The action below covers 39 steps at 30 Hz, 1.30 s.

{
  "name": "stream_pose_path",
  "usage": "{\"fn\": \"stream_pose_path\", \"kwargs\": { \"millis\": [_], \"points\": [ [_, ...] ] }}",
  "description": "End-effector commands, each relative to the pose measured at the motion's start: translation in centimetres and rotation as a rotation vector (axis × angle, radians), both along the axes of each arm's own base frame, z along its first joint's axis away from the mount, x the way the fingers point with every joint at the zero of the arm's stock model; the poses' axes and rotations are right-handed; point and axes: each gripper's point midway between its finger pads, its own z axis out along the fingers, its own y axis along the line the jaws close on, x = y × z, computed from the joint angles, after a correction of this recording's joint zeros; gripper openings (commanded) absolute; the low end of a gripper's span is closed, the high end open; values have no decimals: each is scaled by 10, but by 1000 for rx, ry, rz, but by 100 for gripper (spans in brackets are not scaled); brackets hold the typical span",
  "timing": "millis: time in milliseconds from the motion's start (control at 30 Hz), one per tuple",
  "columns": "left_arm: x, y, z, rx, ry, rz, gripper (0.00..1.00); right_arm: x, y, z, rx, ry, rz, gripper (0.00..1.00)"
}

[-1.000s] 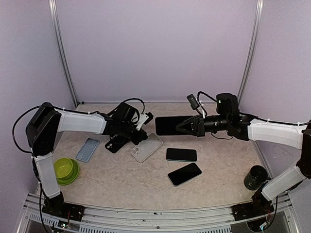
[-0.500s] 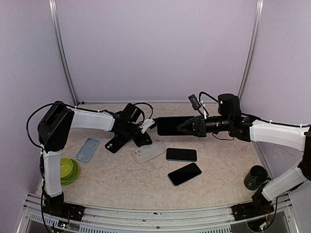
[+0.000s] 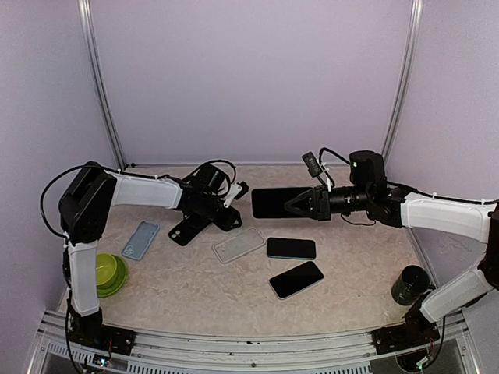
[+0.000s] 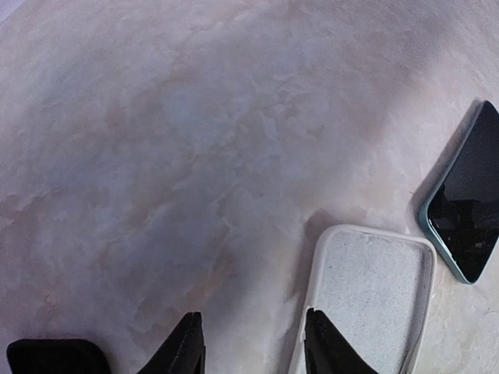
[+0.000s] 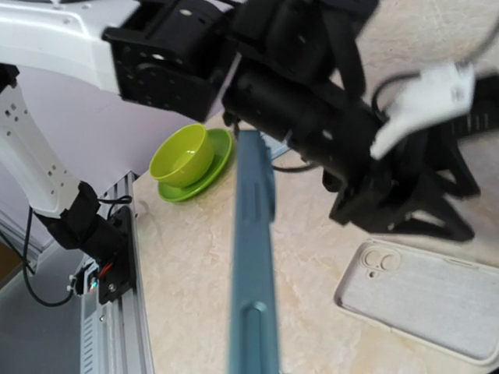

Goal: Put the phone into the phone case
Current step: Place the phone case at the center of the board, then move the phone case to the center of the board.

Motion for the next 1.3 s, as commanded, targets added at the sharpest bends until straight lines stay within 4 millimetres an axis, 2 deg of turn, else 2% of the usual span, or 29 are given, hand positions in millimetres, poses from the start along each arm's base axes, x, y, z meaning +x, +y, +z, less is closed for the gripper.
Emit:
{"fn": "stream_pose_path", "kwargs": {
  "millis": [0,100,167,233,333,400,567,667,1033,1267],
  "points": [
    [19,13,50,-101,-57,224,46,5,2,15,27,-49,-1,0],
    [13,21,58,-151,-26,313,52,8,3,12,20,-47,0,0],
    [9,30,61,-175,-1,394,61,10,5,9,13,-44,1,0],
    [3,43,57,-190,28,483,67,14,7,7,4,-42,0,0],
    [-13,54,55,-228,67,551,74,19,10,4,-12,-36,1,0],
    [-21,60,60,-255,72,598,79,23,12,5,-18,-33,4,0],
    [-38,66,72,-332,92,688,89,35,20,-2,-50,7,13,0],
    [-49,63,72,-372,123,739,98,42,24,-9,-75,31,23,0],
    [-83,65,46,-455,236,894,99,71,23,-36,-149,121,-4,0],
    [-92,66,37,-521,310,949,99,84,25,-56,-182,153,-19,0]
  ]
}}
